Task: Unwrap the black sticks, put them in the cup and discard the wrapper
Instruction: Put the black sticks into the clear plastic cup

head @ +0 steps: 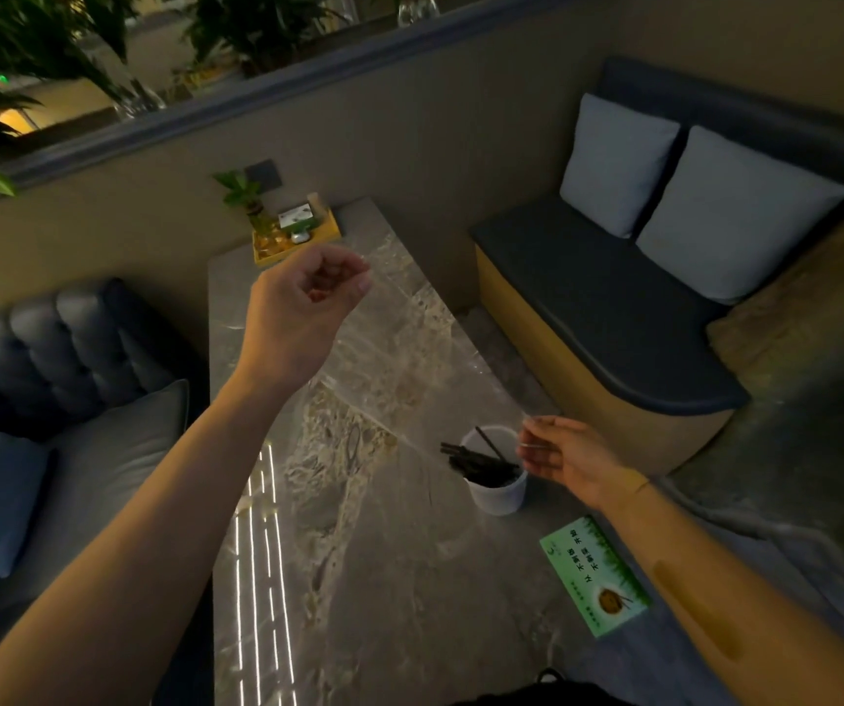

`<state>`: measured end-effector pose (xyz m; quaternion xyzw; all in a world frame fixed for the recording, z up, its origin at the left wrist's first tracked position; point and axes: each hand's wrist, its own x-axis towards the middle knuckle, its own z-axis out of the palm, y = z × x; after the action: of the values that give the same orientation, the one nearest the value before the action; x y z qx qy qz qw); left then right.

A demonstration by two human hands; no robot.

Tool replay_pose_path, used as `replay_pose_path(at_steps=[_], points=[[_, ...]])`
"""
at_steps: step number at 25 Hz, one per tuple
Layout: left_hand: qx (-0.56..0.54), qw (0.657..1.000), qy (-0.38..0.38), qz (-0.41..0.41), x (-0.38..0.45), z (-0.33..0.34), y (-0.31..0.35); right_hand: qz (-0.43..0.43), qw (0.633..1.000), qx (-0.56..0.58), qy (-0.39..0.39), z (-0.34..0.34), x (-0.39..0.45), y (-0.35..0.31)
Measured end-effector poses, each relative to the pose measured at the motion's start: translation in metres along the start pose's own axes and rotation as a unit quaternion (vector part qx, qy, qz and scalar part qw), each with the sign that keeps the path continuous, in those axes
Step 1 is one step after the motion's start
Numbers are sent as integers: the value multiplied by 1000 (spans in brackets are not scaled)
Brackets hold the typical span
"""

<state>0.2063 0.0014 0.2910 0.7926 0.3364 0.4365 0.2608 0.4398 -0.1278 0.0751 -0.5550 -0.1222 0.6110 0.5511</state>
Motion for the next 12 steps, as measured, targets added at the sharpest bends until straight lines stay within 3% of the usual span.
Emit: replay_pose_path(at_steps=[8,12], points=[[-30,997,73,-12,-9,-53,-10,-37,998,-17,-39,36,-9,-15],[-77,985,140,-65,-31,-90,-27,-85,995,-11,-44,64,-15,-23]])
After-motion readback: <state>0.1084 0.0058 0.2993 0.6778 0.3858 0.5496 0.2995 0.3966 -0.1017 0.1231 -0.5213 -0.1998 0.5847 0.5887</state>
